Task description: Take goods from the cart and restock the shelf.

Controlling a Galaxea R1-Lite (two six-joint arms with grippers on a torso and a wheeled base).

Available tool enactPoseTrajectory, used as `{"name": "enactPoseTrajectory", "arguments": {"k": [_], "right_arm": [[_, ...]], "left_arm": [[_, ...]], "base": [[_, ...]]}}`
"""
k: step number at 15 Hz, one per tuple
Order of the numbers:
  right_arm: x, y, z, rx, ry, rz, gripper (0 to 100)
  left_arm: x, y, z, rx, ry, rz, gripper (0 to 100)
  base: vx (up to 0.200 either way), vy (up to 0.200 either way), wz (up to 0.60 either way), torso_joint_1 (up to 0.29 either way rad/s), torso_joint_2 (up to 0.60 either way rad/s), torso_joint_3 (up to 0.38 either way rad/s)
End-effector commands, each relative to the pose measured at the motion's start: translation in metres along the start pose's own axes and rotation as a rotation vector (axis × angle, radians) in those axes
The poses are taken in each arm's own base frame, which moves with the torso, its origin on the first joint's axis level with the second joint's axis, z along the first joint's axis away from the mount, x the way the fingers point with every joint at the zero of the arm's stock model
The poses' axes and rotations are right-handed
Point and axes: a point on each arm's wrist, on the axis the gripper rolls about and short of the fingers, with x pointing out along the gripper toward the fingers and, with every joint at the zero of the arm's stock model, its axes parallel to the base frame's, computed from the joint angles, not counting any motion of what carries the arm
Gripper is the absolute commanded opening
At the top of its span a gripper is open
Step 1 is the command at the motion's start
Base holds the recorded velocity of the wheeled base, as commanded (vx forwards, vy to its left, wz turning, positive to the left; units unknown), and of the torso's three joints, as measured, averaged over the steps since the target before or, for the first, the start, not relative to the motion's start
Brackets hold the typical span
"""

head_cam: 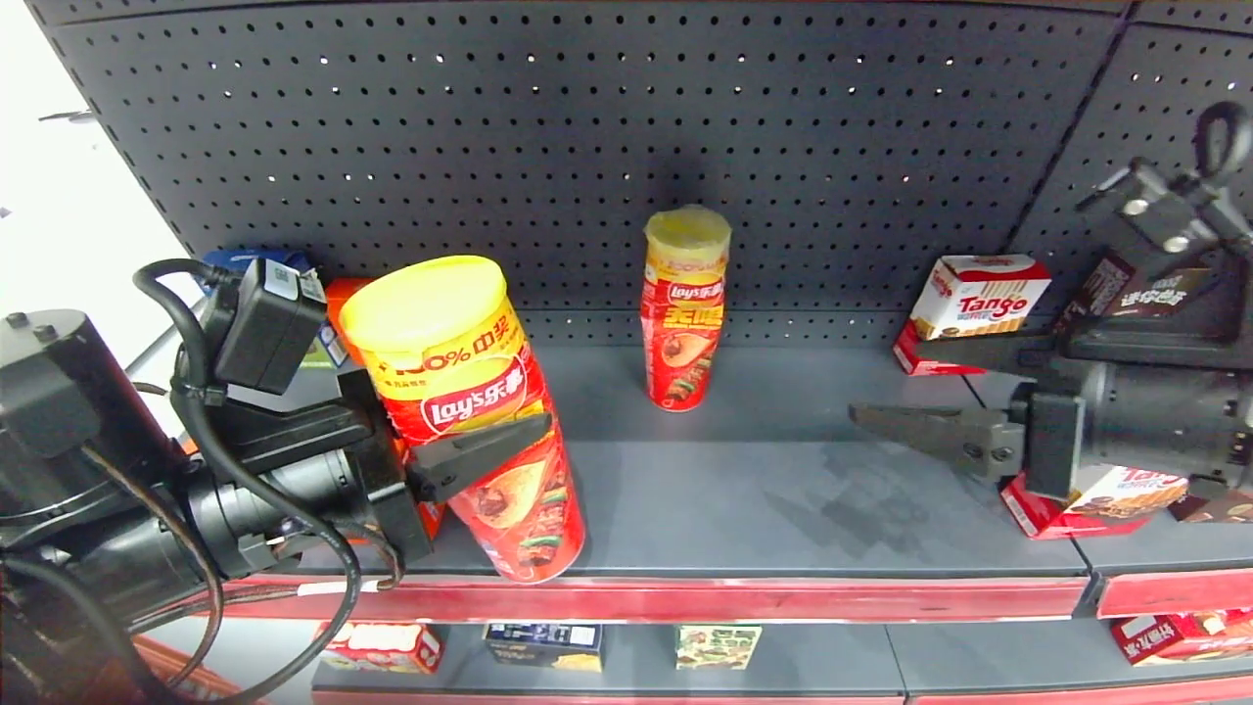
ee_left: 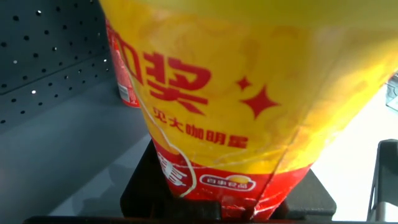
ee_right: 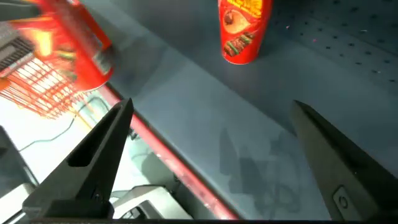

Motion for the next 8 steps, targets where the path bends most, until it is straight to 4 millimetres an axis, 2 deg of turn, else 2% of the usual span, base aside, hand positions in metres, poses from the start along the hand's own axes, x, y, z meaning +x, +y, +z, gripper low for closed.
{"name": "enactPoseTrajectory", "arguments": {"k": [1,2,4,5,6,8], "right_arm": [[0.037,-0.004,-0.003,0.003,0.059,0.014,100],[0.057,-0.009,-0.001,0.007,0.074,0.002,100],[0.084,-0.024,-0.006,0.014,0.107,-0.028,100],[0.088,-0.027,-0.007,0.009,0.106,-0.034,100],[0.109,-0.044,-0.009,-0.034,0.054,-0.051,100],[0.129,-0.061,-0.01,-0.061,-0.007,0.011,100]], "left_arm": [[0.0,0.0,0.0,-0.002,0.001,0.0,0],[0.002,0.001,-0.002,-0.006,0.008,0.0,0],[0.003,0.002,-0.002,-0.004,0.008,0.0,0],[0.003,0.002,-0.004,-0.008,0.012,0.0,0],[0.004,0.003,-0.004,-0.008,0.012,0.0,0],[0.004,0.003,-0.005,-0.011,0.016,-0.002,0]], "base": [[0.0,0.0,0.0,0.0,0.0,0.0],[0.0,0.0,0.0,0.0,0.0,0.0],[0.0,0.0,0.0,0.0,0.0,0.0],[0.0,0.0,0.0,0.0,0.0,0.0],[0.0,0.0,0.0,0.0,0.0,0.0],[0.0,0.0,0.0,0.0,0.0,0.0]]}}
